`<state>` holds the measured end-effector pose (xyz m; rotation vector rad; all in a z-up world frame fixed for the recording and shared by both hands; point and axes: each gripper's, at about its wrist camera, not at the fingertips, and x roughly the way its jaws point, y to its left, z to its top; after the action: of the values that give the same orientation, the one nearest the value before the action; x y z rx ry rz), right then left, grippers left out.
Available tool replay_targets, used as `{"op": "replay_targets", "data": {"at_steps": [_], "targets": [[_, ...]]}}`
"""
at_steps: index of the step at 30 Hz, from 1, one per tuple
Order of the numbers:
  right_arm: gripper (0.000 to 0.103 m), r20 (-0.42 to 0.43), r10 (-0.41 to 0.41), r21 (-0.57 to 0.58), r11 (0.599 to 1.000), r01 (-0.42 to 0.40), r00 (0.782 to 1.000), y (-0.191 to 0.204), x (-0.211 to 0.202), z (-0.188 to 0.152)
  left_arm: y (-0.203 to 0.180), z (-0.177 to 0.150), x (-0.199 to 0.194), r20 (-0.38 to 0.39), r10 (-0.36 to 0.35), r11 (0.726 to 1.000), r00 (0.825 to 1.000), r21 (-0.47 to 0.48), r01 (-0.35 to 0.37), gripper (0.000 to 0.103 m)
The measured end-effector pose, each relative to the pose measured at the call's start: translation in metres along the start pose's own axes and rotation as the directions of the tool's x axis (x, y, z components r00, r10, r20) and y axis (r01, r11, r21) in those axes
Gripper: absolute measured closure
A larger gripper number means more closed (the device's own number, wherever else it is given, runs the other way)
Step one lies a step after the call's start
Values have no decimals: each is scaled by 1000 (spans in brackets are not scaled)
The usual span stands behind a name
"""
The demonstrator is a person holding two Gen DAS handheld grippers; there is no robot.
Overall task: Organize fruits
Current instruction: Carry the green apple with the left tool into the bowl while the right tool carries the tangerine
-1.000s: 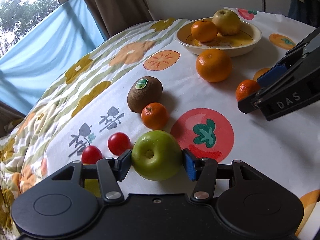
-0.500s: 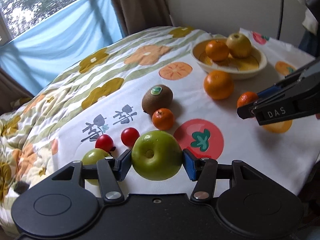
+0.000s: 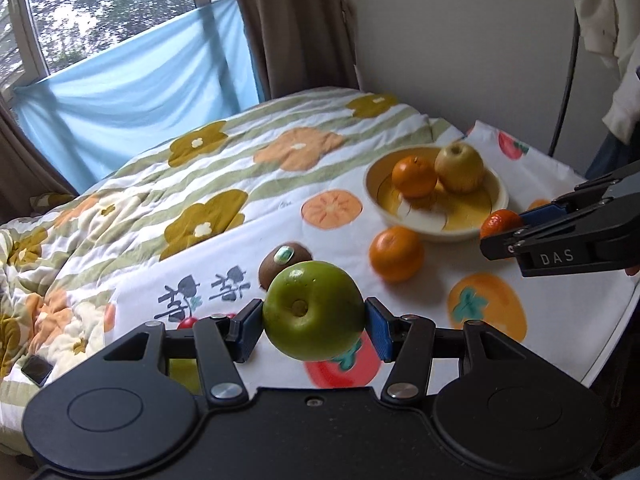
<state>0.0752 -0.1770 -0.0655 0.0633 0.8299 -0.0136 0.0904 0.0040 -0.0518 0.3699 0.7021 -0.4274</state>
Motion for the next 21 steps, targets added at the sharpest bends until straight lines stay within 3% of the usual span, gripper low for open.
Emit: {"op": "replay_targets", "data": {"at_steps": [10,21], "targets": [[50,15,45,-66,997,-44,999,-78,0,17,-56,36,12,-23,49,993,999,-102,-51,44],[50,4,90,-108,990,-89,996,-146,30,38,-111,72,72,-55,52,986,997,-156,-60,44]]}}
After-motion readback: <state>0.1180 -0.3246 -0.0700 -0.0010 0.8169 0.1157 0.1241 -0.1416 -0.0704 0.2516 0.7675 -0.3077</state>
